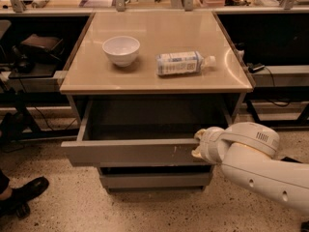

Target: Open top drawer

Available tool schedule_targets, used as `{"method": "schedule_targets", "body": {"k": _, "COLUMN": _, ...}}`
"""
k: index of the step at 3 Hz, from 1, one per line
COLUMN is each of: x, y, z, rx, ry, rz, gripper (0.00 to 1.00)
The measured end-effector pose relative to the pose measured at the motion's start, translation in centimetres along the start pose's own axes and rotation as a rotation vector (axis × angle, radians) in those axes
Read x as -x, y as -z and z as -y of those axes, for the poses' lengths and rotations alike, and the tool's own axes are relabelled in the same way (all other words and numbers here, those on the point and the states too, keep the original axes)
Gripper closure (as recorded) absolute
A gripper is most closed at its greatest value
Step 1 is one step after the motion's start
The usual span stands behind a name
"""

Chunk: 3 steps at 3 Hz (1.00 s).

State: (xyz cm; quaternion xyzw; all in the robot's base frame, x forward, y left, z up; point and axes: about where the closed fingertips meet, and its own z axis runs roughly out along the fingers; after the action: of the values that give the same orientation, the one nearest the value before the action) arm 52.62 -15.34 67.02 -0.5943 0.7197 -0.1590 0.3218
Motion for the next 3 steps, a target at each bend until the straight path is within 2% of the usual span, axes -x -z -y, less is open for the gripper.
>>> {"method": "schedule_targets", "body": {"k": 3, "x": -0.8, "y": 1.77, "z": -1.37, "rx": -0.014, "ry": -0.016, "rz": -0.001, "gripper": 1.0}}
